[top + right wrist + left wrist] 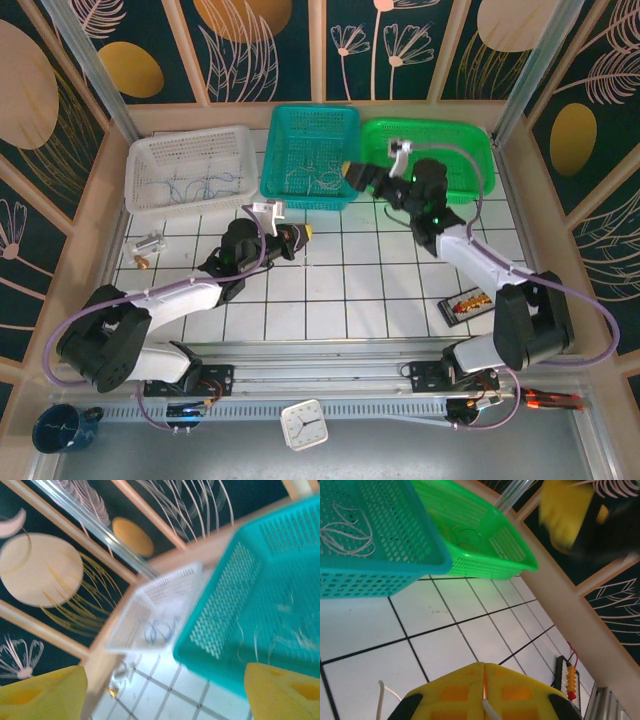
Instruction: Untangle the cables
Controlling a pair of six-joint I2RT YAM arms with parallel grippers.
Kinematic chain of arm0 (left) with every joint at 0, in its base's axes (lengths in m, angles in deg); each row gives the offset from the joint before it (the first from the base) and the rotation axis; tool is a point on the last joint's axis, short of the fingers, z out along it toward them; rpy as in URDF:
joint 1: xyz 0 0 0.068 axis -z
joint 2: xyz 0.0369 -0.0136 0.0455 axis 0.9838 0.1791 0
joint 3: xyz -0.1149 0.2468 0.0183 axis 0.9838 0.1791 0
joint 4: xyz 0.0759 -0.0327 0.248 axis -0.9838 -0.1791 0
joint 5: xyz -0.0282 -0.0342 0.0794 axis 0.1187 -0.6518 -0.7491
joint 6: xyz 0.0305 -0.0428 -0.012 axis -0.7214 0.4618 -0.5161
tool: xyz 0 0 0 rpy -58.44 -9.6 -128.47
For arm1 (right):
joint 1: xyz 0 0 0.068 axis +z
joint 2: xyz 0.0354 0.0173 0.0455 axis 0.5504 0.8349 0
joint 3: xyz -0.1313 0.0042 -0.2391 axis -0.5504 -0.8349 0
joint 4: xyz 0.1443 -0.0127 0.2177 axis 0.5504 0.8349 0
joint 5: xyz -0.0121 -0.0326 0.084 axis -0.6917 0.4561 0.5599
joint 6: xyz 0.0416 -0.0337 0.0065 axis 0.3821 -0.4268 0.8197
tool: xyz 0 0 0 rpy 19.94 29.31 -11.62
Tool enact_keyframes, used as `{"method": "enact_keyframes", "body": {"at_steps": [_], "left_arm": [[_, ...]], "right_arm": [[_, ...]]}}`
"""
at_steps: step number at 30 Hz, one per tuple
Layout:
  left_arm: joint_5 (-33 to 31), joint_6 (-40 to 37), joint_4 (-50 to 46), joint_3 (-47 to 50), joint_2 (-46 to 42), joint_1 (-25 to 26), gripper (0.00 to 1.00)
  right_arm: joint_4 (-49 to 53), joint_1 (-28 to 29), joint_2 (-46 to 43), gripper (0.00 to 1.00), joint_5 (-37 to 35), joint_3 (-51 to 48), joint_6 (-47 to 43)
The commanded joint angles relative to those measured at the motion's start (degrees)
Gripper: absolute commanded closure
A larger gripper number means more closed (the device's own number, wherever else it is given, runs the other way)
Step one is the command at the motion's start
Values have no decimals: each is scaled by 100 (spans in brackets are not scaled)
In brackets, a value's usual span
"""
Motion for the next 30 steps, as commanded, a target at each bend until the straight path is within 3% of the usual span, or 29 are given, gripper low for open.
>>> {"method": "enact_keyframes", "body": {"at_steps": [1,12,30], "left_arm": [[195,69,-207,-265,-128,-33,100],[258,52,-370,-562,-279,-32,100],[178,45,-366,-611,-516,-29,100]], "right_arm": [[-596,311,-240,18,-184,-726,109],[-436,1188,-418,17,-379,-1672,-470],[-692,1944,573,16,-395,-1422,-267]]}}
